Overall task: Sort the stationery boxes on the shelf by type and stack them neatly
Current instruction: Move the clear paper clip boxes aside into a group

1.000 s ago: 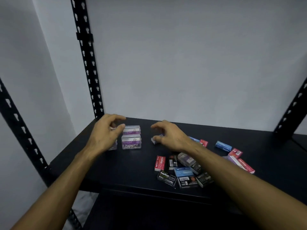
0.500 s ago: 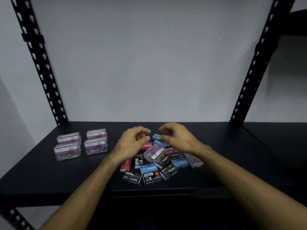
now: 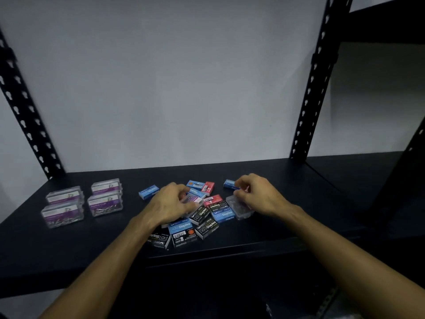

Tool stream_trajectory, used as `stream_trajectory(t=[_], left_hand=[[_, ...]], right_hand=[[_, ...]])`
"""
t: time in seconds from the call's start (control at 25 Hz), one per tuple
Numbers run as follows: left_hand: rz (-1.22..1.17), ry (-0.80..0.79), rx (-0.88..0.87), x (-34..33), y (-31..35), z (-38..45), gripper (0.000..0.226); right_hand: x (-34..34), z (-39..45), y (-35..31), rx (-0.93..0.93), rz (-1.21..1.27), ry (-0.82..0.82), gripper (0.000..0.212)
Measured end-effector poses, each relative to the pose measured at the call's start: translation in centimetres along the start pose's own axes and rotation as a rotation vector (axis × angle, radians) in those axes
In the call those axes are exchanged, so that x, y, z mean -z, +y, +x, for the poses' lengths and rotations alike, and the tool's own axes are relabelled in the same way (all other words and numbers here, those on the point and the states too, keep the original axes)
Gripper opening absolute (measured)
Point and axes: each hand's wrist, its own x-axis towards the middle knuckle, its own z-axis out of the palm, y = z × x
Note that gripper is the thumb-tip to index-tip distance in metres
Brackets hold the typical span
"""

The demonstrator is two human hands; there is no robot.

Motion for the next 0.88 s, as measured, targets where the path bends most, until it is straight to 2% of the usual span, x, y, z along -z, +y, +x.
stream_trajectory(t=[0.16, 0.28, 0.48, 0.56, 0.68, 0.88], left_hand=[[0.094, -0.074, 0.05, 0.3, 1.1, 0.1, 0.053], [0.098, -0.123, 0.095, 0.6, 1.5, 0.0, 0.051], [0.022, -0.123, 0.026, 0.9, 1.6, -0.2, 0.058], [-0.026, -0.131, -0.015, 0.8, 1.5, -0.4, 0.067], [-0.042, -0.119, -0.06, 0.7, 1.3, -0.3, 0.073], [-0.11, -0.138, -0.091, 0.7, 1.1, 0.1, 0.06]], right_hand=[[0.0, -1.1, 0.5, -0.049, -0.246, -0.024, 0.045], [-0.1, -1.4, 0.5, -0.075, -0.329, -0.08, 0.055], [0.0, -0.9, 0.1, -0.116, -0.266, -0.157, 0.041], [0.2, -0.8, 0.1, -0.119, -0.22, -0.173, 0.036], [0.4, -0.8, 0.1, -0.102, -0.172, -0.175, 0.047], [0.4, -0.6, 0.2, -0.035, -0.192, -0.121, 0.062]])
